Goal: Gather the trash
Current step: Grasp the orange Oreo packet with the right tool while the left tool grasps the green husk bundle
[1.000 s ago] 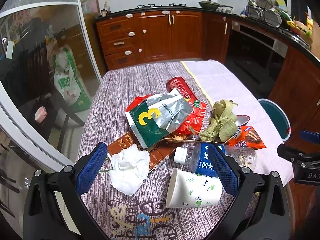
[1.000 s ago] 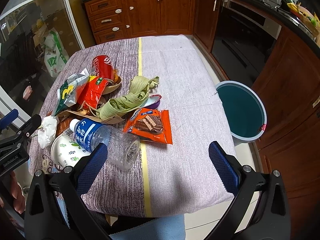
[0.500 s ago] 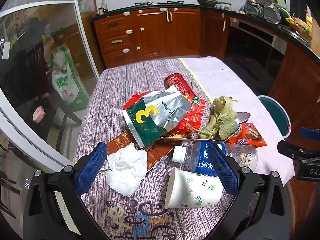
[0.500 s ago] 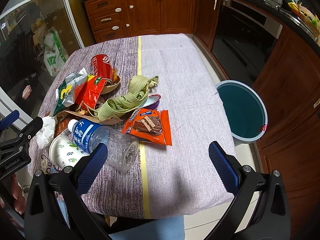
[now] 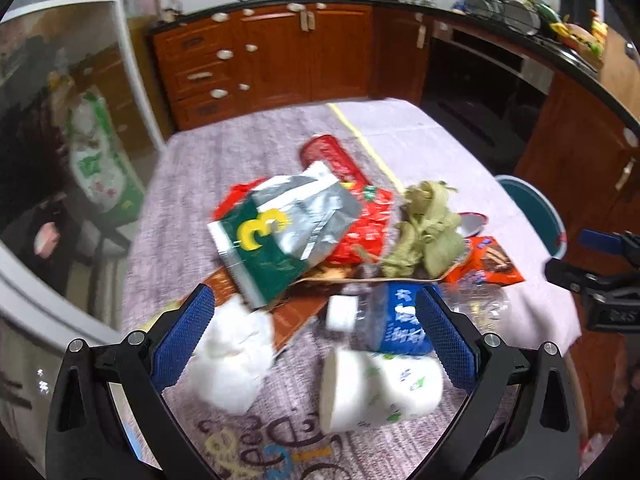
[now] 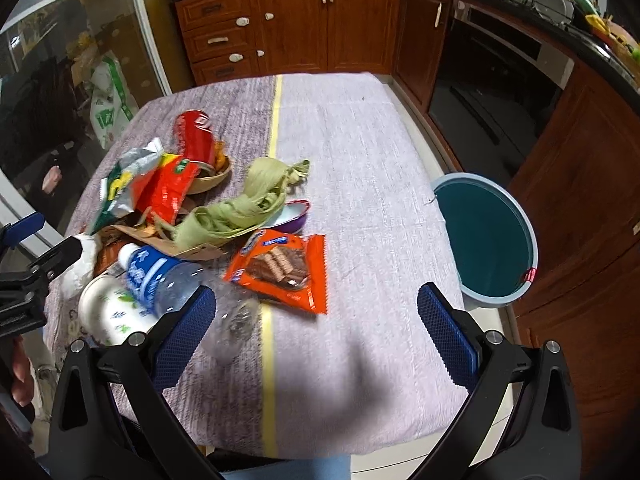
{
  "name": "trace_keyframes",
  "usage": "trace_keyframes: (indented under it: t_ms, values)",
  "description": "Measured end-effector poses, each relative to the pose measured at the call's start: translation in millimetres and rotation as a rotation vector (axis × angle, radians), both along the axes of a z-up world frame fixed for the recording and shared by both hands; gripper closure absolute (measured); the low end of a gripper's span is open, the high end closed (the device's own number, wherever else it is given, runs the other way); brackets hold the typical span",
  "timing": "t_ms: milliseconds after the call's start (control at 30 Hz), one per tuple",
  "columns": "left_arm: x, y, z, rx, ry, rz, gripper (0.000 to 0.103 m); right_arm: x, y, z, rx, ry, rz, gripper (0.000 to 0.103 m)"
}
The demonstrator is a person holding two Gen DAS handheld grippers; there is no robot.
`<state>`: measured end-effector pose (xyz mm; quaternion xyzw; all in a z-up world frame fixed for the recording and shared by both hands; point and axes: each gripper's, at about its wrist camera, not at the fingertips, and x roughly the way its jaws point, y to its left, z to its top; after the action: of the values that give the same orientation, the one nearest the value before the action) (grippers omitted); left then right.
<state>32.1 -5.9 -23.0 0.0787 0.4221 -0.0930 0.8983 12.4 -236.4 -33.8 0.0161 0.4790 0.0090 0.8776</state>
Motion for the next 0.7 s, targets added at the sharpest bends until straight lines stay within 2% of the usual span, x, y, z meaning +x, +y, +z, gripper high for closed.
trace_keyframes:
  t_ms: [167,233,267,333,467,533,567,633,667,700]
  values:
    - [13,-12,-1,-0.01,0.009,-0.058,0.004,24,-3,-14,0.085,0.054,0.023,0.012]
    - [17,-23,-2,0.014,0.009,-0.094,0.004,37,-2,-24,0.118,0.087,0.04,0.012]
    - [15,-26,-1,-0.001,0.023,-0.103,0.004,43,-1,-29,0.125,0.102,0.046,0.012]
    - [15,-32,-2,0.021,0.019,-0.112,0.004,54,2,-41,0.141,0.137,0.053,0.012]
    - [19,-33,-8,0.014,0.068,-0.111,0.004,67,4,-62,0.181,0.192,0.067,0.014]
    - [23,-35,-11,0.015,0.081,-0.114,0.004,69,3,-70,0.212,0.213,0.074,0.036]
    - [24,-36,-11,0.013,0.088,-0.12,0.004,69,3,-74,0.227,0.224,0.081,0.053]
    - [26,-41,-12,0.016,0.095,-0.137,0.005,68,-1,-80,0.249,0.237,0.072,0.063]
    - [28,-47,-11,0.021,0.092,-0.156,0.005,67,-4,-80,0.261,0.233,0.064,0.075]
    - [28,-50,-9,0.017,0.093,-0.17,0.005,66,-8,-80,0.274,0.236,0.057,0.079]
